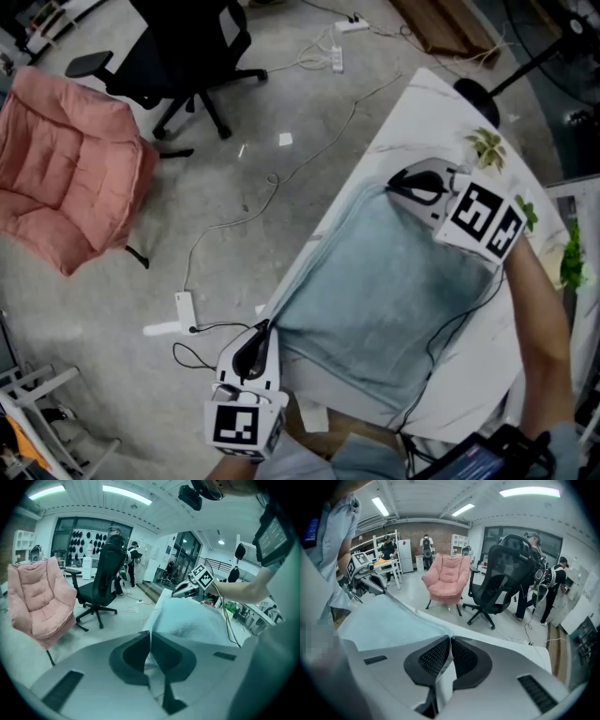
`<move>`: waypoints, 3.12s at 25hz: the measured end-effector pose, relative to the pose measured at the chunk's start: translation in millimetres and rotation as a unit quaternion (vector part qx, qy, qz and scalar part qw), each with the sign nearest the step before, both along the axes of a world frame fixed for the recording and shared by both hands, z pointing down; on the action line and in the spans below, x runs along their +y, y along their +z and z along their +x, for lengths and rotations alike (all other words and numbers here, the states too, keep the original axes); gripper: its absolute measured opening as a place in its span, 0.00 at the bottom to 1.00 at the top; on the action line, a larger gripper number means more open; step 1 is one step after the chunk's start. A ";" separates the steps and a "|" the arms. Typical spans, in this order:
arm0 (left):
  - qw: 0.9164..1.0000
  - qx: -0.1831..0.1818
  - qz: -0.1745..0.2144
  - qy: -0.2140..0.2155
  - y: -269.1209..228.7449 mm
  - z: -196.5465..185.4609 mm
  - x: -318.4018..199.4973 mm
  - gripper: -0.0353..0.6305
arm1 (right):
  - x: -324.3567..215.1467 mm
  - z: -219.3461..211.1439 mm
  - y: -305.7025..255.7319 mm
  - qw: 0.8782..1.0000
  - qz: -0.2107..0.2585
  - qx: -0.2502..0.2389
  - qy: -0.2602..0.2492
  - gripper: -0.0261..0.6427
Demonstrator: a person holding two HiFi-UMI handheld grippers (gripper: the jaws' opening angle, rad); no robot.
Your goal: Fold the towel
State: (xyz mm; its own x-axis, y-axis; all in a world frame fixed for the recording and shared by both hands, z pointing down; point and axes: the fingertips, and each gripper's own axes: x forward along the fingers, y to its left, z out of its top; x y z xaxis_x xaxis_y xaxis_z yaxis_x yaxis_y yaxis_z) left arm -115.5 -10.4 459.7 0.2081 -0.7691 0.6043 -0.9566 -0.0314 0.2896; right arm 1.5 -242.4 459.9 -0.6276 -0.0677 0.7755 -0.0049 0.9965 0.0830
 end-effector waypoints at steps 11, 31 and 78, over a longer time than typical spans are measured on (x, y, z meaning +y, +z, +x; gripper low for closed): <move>1.000 -0.002 -0.004 -0.007 -0.2 -2.8 -0.2 0.08 | -5.7 -6.8 3.2 1.000 0.025 -0.003 -0.011 0.08; 0.996 -0.070 -0.045 0.010 21.2 -13.3 5.9 0.08 | -8.1 -18.9 29.5 1.000 0.011 -0.015 0.015 0.12; 0.962 0.167 -0.002 0.214 -61.3 171.8 -106.3 0.08 | 200.2 154.6 -42.6 0.915 -0.192 -0.103 0.341 0.24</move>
State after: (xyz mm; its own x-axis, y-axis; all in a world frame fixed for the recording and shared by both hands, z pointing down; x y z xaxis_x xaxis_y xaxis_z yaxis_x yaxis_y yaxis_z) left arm 56.3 -116.7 398.4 0.6887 -0.5673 0.4515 -0.7096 -0.3994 0.5805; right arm 156.1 -42.3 417.2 -0.6766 -0.2448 0.6945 -0.6116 0.7121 -0.3448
